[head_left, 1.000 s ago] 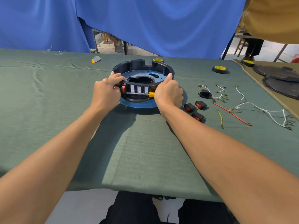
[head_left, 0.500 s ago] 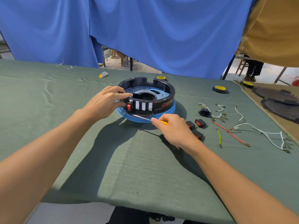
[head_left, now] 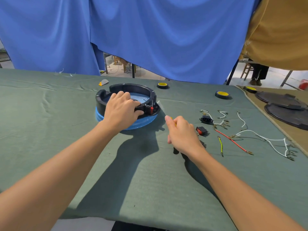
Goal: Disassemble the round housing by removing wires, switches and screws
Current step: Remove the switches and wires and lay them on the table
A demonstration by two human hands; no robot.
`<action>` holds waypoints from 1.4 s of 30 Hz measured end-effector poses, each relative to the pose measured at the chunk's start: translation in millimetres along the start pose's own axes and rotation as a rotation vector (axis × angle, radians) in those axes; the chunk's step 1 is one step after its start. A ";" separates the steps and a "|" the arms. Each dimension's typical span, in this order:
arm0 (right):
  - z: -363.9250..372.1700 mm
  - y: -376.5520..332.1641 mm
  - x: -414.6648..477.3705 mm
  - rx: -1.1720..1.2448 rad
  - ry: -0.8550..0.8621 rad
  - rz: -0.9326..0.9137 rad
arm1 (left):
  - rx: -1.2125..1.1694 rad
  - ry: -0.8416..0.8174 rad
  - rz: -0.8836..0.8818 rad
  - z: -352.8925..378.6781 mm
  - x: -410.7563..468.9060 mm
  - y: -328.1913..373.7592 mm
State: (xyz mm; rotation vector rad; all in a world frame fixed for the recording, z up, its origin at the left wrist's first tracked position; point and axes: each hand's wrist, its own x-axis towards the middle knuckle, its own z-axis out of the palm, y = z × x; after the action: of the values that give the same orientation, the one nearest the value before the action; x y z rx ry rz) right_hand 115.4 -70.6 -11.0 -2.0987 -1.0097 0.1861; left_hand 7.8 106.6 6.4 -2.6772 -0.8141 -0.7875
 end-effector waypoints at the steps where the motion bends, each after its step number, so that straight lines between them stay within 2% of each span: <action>1: -0.3 -2.8 0.9 0.033 -0.013 -0.001 | -0.013 0.000 -0.014 0.6 -0.2 2.9; 5: -0.8 -19.1 14.8 0.114 -0.058 -0.028 | -0.098 -0.039 -0.069 1.2 0.6 12.5; 9: 12.4 -25.2 17.7 0.071 -0.054 -0.038 | -0.138 -0.090 -0.138 0.9 3.2 19.3; 16: 28.4 -11.5 0.4 0.005 -0.019 -0.016 | -0.142 -0.088 -0.190 1.6 6.5 26.8; 20: 28.6 -13.2 8.1 -0.032 -0.024 0.051 | -0.131 -0.082 -0.185 2.1 6.1 26.9; 24: 23.0 -11.2 11.1 0.029 0.027 0.141 | -0.125 -0.080 -0.175 3.4 6.4 25.6; 30: 26.6 -16.8 6.5 -0.039 -0.044 -0.001 | -0.113 -0.053 -0.173 7.1 5.8 25.6; 42: 25.5 -18.7 8.1 -0.021 0.031 0.138 | -0.102 -0.040 -0.157 7.2 4.3 23.7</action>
State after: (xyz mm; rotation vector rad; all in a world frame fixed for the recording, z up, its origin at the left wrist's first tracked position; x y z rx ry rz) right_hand 98.6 -42.7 -13.7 -2.1847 -0.8528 0.2125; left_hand 27.5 91.8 1.3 -2.7521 -1.0311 -0.8353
